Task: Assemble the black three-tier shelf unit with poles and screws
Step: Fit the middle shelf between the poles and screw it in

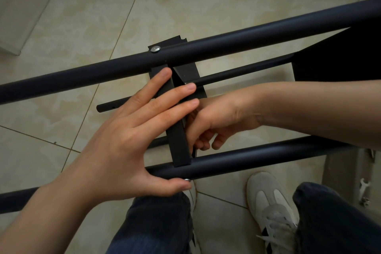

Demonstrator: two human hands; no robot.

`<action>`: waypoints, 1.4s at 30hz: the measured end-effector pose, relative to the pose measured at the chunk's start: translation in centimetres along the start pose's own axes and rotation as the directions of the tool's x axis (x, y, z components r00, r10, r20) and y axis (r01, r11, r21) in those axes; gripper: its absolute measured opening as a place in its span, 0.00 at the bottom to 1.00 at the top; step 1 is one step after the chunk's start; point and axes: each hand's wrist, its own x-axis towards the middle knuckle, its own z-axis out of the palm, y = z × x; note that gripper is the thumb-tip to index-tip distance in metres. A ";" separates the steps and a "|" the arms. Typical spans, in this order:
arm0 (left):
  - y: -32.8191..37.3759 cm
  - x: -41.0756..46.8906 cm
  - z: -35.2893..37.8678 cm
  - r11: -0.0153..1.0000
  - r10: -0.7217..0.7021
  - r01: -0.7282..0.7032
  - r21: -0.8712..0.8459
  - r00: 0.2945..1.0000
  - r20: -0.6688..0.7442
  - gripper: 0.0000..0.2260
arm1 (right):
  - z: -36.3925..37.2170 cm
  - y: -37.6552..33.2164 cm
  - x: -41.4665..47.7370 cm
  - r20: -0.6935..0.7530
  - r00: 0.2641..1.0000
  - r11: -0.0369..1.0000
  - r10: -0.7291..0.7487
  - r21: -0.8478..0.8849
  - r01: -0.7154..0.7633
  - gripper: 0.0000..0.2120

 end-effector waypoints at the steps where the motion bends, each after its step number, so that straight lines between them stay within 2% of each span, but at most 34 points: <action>1: 0.0 0.0 0.0 1.000 0.001 -0.001 0.001 1.000 0.001 0.43 | 0.0 0.0 0.0 -0.001 1.000 1.000 0.003 0.010 -0.003 0.02; 6: -0.1 0.0 0.0 1.000 0.004 -0.004 0.005 1.000 0.006 0.44 | 0.0 0.4 0.0 -0.002 1.000 0.999 -0.010 0.033 0.010 0.03; 11: -0.1 0.0 0.0 1.000 0.003 -0.003 0.003 1.000 0.004 0.44 | -0.2 0.7 -0.2 0.066 0.997 0.994 -0.036 0.103 0.029 0.02; 17: 0.0 0.0 -0.1 1.000 0.007 -0.007 -0.002 1.000 0.003 0.43 | -0.2 0.8 -0.1 0.034 0.998 0.996 -0.059 0.069 0.057 0.04; 22: -0.1 0.0 -0.1 1.000 -0.002 0.002 0.001 1.000 0.005 0.43 | -0.2 0.4 -0.2 0.007 1.000 0.999 -0.013 0.049 0.012 0.04; 27: -0.1 0.0 -0.1 1.000 -0.001 0.001 -0.002 1.000 0.006 0.43 | -0.2 -0.1 -0.1 0.075 0.991 0.987 0.114 0.102 -0.121 0.03; 29: -0.1 0.0 -0.1 1.000 -0.004 0.004 -0.011 1.000 0.004 0.43 | -0.1 0.0 -0.3 0.069 0.991 0.983 0.110 0.137 -0.119 0.02; 32: -0.1 0.0 -0.1 1.000 0.001 -0.001 -0.017 1.000 -0.004 0.43 | 0.1 0.6 -1.0 0.039 0.998 0.986 0.057 0.154 -0.063 0.05; 34: -0.1 0.0 0.0 1.000 0.006 -0.006 -0.009 1.000 -0.004 0.43 | 0.1 0.8 -1.9 -0.001 1.000 0.995 0.017 0.099 -0.016 0.08; 38: -0.1 -0.3 0.0 1.000 0.006 -0.006 0.023 1.000 0.002 0.44 | 0.2 0.8 -4.3 -0.108 0.994 0.999 -0.032 -0.043 0.028 0.07; 42: 0.2 -0.5 -0.2 0.996 -0.005 0.004 0.088 1.000 0.009 0.45 | 1.6 0.9 -6.4 -0.245 0.958 0.933 -0.150 -0.356 0.055 0.08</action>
